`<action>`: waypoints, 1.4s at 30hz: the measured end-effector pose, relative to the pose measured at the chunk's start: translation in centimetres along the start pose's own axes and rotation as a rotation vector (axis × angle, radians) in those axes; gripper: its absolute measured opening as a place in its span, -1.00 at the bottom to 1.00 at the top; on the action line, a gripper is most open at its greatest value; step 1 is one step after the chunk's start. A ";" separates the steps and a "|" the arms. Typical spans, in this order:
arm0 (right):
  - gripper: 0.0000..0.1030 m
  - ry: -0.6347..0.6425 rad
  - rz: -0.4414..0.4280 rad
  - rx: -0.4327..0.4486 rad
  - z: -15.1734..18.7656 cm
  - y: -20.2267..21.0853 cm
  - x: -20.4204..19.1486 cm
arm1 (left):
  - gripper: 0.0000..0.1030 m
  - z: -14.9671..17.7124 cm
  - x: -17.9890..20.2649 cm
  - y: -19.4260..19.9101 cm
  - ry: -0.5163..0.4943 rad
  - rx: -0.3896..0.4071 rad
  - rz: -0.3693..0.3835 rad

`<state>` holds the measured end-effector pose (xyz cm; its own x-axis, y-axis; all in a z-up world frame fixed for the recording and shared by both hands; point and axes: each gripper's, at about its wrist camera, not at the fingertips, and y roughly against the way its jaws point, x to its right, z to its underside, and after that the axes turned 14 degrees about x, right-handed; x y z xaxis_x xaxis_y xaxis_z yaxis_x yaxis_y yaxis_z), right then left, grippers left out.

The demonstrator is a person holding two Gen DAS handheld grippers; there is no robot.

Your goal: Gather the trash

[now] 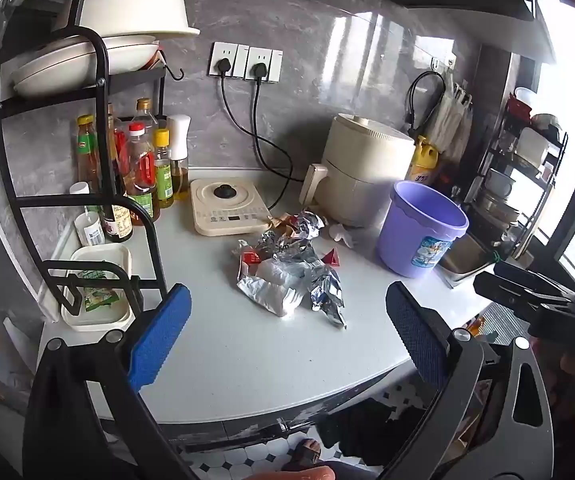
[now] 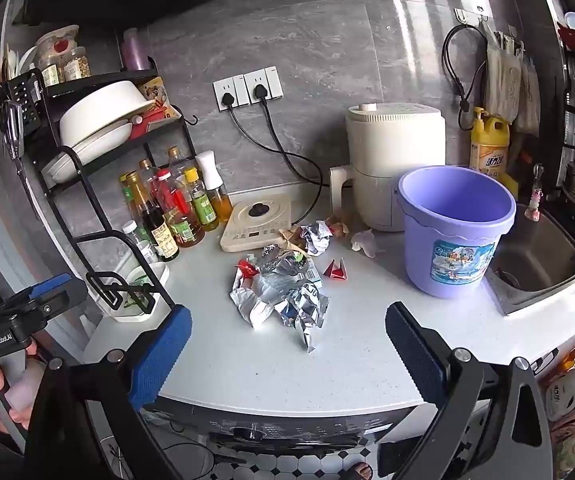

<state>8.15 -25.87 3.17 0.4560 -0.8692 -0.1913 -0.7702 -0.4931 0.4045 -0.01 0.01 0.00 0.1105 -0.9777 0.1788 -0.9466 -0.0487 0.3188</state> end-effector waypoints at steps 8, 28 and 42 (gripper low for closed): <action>0.85 -0.006 -0.007 -0.001 0.2 -0.4 -0.3 | 0.88 0.2 0.1 0.1 -0.009 0.004 -0.006; 0.85 0.012 -0.006 -0.014 0.4 -1.7 -1.8 | 0.88 -0.1 -2.2 0.4 0.031 0.014 -0.006; 0.85 -0.006 -0.002 -0.014 0.5 -1.7 -1.5 | 0.88 -0.1 -1.9 0.7 0.030 0.015 -0.006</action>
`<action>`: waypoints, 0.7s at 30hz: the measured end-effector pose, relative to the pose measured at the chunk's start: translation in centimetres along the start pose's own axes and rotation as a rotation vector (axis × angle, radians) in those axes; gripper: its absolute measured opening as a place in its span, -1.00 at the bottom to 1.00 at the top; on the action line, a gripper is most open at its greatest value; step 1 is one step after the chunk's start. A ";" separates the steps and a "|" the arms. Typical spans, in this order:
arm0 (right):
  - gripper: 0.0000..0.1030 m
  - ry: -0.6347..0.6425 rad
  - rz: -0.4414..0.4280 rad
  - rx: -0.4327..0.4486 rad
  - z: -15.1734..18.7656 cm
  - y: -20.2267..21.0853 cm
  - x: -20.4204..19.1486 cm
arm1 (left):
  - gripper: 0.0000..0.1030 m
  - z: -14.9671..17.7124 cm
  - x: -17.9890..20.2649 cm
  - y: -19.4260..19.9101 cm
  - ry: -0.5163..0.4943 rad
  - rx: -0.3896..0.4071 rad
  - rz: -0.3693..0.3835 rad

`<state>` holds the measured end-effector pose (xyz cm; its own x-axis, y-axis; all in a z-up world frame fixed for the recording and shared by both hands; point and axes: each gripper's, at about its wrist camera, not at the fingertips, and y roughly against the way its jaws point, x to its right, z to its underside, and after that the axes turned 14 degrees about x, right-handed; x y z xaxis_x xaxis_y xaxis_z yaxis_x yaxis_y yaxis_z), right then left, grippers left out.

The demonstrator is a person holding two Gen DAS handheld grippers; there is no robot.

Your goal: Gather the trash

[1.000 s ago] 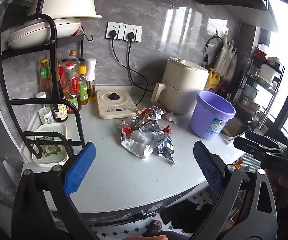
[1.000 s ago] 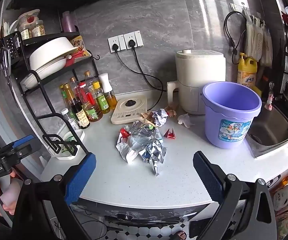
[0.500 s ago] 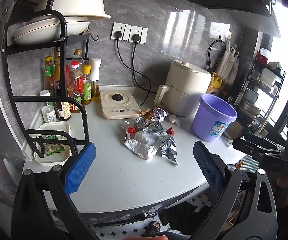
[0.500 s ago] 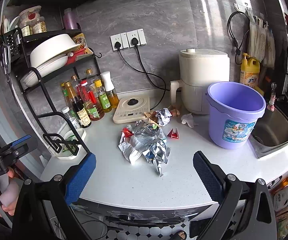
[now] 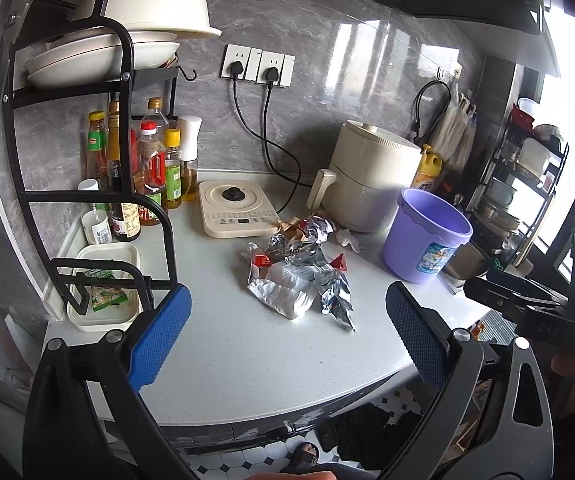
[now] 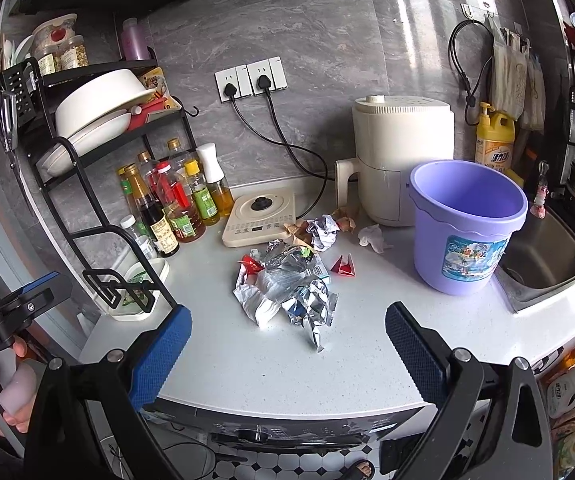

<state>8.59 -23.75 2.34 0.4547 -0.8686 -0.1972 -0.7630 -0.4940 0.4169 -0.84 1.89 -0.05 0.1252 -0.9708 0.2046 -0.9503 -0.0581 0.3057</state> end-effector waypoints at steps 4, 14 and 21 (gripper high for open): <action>0.85 0.007 -0.002 -0.002 0.0 0.0 -0.1 | 0.88 0.1 0.1 0.0 0.000 0.002 0.000; 0.85 -0.004 0.003 -0.010 0.5 0.2 0.5 | 0.88 0.6 0.6 0.2 0.001 -0.003 -0.003; 0.85 0.007 0.002 0.014 -0.1 0.9 0.4 | 0.88 0.1 0.8 0.6 0.003 0.019 -0.008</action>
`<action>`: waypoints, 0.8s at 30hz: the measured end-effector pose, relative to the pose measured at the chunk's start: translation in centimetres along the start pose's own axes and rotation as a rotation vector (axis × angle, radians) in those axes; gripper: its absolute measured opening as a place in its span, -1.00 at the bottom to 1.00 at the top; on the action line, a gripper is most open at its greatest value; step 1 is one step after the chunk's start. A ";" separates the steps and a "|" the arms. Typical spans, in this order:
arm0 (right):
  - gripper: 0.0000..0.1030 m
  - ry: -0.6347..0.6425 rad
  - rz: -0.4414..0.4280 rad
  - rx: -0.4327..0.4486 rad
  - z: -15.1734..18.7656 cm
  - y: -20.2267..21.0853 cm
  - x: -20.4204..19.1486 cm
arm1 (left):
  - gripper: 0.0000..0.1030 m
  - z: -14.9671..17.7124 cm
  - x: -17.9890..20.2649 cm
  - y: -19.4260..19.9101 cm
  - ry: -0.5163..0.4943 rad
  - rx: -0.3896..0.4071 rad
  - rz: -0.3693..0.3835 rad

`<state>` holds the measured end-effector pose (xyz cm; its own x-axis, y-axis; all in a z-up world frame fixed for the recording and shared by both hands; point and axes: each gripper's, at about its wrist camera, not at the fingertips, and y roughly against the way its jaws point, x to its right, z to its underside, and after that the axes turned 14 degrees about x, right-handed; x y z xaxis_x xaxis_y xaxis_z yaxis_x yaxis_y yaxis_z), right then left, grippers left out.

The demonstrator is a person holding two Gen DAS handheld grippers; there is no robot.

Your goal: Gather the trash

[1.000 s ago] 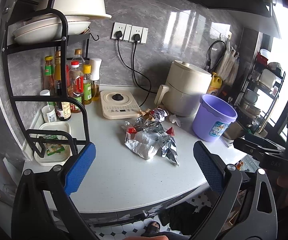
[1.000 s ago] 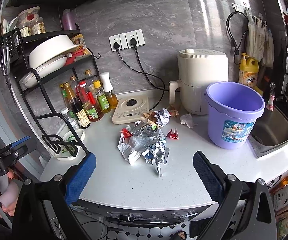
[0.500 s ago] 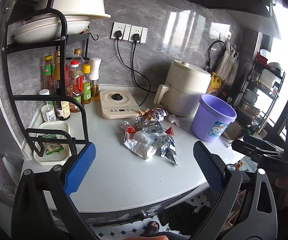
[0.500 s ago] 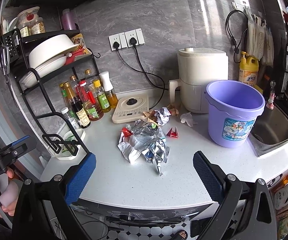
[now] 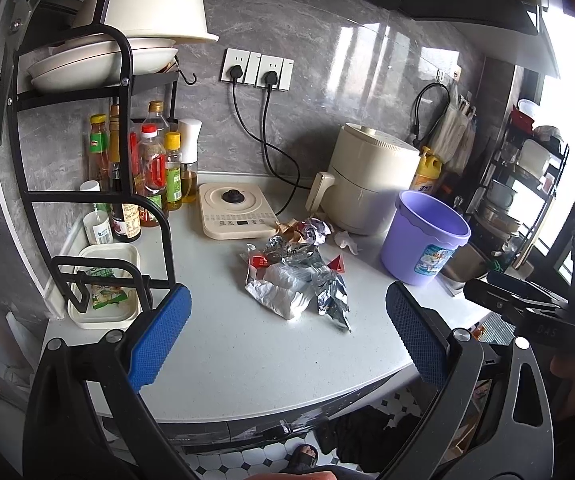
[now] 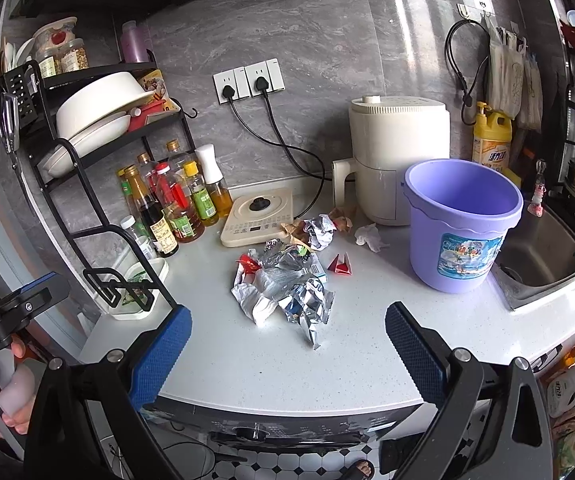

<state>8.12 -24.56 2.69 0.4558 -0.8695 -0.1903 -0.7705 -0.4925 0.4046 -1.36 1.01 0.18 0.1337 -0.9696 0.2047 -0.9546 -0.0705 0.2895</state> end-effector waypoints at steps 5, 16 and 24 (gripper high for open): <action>0.85 0.011 -0.002 0.009 -0.4 0.3 0.1 | 0.88 0.0 0.4 0.0 -0.004 0.004 0.003; 0.85 0.021 -0.018 0.009 -0.6 0.2 0.9 | 0.88 0.3 1.0 -1.1 0.001 0.001 0.010; 0.85 0.023 -0.021 -0.019 -0.8 -2.0 2.5 | 0.88 0.7 1.5 -4.2 0.017 -0.035 0.009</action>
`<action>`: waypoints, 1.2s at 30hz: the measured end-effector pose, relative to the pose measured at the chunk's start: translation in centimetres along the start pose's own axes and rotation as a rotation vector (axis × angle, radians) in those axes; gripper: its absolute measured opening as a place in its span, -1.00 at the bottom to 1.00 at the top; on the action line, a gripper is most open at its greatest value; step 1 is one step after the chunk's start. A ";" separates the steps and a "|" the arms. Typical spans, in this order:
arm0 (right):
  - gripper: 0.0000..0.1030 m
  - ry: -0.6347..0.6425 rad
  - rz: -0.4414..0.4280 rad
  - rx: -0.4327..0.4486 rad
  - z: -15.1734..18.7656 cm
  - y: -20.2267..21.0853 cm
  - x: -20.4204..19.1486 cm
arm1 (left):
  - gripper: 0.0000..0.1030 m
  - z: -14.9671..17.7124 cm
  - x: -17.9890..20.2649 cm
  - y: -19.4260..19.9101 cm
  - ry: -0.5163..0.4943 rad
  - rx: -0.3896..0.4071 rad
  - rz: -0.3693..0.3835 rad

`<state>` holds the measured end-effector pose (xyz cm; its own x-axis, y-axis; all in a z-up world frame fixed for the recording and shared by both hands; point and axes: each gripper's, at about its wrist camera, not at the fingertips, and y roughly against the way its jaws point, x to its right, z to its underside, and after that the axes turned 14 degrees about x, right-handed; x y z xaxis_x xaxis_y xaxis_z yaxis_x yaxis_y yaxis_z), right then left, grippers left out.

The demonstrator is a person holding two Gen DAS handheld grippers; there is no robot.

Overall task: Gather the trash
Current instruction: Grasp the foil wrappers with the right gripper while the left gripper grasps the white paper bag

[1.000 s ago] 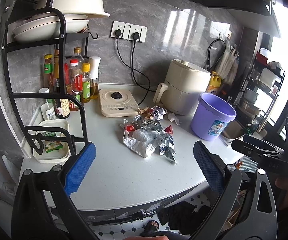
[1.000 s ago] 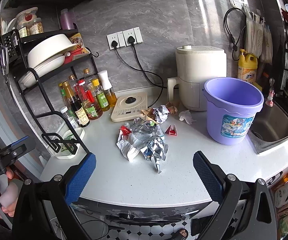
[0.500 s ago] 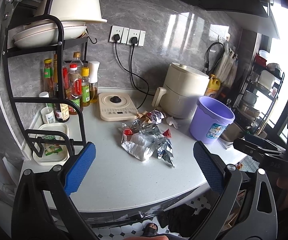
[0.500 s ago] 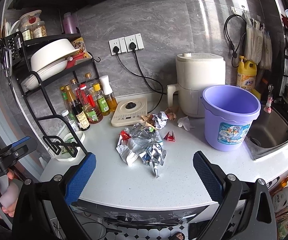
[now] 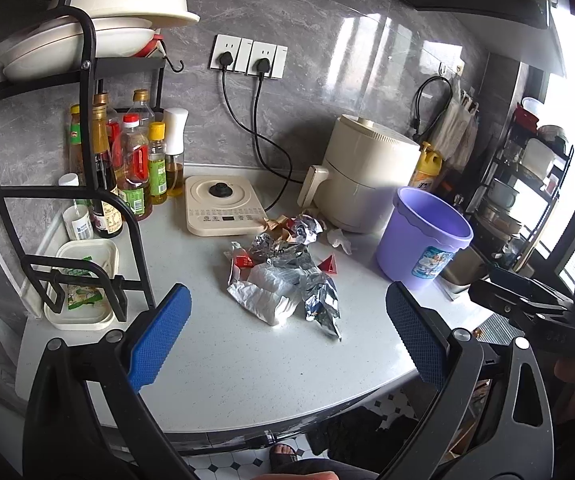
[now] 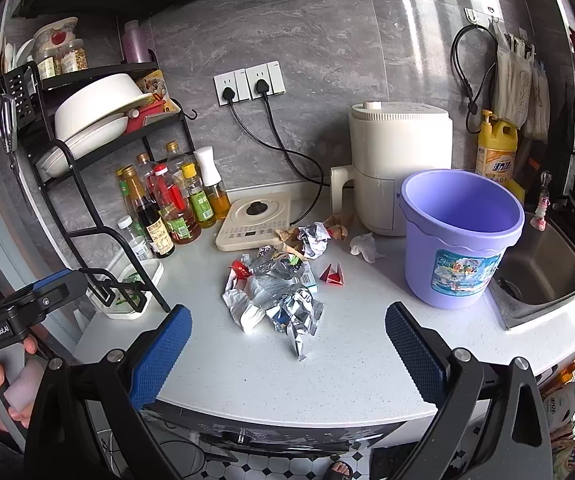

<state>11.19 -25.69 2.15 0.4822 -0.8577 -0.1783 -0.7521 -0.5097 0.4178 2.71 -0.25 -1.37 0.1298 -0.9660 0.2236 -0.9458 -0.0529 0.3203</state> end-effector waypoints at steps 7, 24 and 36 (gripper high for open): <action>0.83 0.040 -0.046 -0.057 -0.2 -4.6 1.0 | 0.80 0.3 -0.3 -3.8 0.039 -0.053 -0.038; 0.34 0.057 -0.130 -0.308 2.8 -16.4 2.6 | 0.32 5.1 -2.8 -14.0 0.141 -0.262 -0.130; 0.32 0.191 -0.216 -0.423 5.9 -22.9 1.4 | 0.11 8.9 -4.6 -20.7 0.243 -0.374 -0.192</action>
<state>26.48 -15.62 -12.91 0.7099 -0.6881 -0.1505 -0.3977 -0.5679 0.7206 19.00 3.03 -17.22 0.3992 -0.8581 0.3229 -0.7321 -0.0863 0.6757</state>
